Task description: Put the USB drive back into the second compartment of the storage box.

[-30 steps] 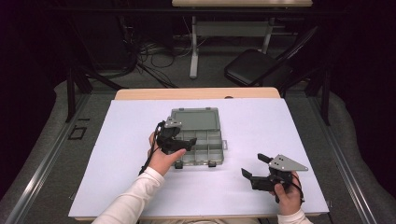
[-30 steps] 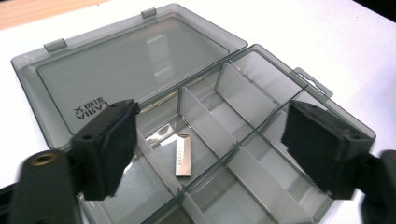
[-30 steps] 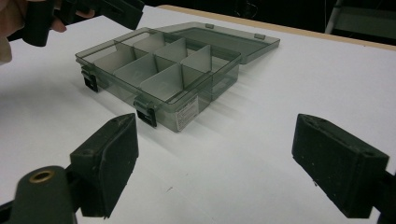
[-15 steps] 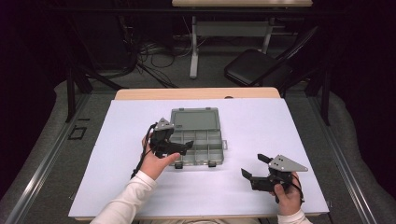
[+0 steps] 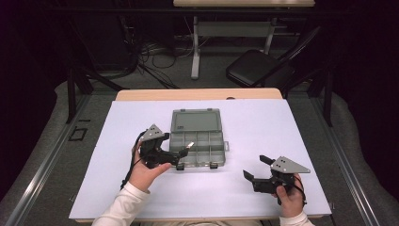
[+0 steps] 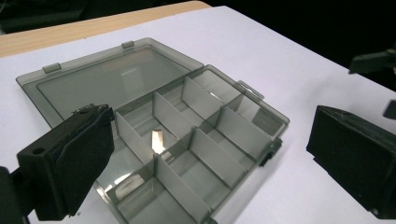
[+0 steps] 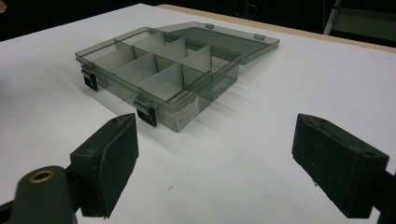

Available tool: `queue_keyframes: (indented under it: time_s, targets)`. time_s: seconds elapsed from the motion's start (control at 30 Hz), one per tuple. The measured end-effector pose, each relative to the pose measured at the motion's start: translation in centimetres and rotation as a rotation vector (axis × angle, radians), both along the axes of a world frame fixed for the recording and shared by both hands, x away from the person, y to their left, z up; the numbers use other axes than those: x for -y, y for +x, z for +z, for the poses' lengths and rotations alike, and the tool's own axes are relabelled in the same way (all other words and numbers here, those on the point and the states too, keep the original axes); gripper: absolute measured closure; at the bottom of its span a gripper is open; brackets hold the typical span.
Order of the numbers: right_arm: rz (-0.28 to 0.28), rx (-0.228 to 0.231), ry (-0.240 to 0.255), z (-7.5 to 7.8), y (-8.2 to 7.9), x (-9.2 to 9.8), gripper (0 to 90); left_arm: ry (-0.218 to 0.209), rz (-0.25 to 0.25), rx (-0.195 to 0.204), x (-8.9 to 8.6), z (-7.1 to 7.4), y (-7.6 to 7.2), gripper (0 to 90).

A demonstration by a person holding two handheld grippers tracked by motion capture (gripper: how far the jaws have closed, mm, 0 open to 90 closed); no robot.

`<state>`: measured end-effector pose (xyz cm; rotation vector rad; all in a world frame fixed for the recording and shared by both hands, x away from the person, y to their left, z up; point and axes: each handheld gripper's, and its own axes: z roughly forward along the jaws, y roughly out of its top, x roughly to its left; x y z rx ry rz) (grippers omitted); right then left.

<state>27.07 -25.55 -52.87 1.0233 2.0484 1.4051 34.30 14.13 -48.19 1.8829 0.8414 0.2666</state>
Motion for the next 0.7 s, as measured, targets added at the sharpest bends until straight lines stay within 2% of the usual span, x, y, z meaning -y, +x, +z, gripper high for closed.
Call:
queue_keyframes:
  time_s: [0.13,0.23,0.5,0.7]
  targets:
    - [-0.001,0.0,0.0,0.0,0.0,0.0,14.3,0.006,-0.014,0.049,-0.6,0.4,-1.3,0.2]
    - [-0.001,0.001,-0.001,0.0,0.0,-0.1,14.3,-0.004,-0.016,0.072,-1.3,0.4,-2.3,0.3]
    - [-0.003,0.0,-0.002,0.1,-0.1,0.0,14.3,-0.008,-0.002,0.092,-3.1,-0.3,-4.1,0.5]
    - [-0.002,-0.001,-0.004,0.1,-0.1,0.0,14.3,-0.017,0.02,0.104,-4.3,-1.4,-4.9,0.9]
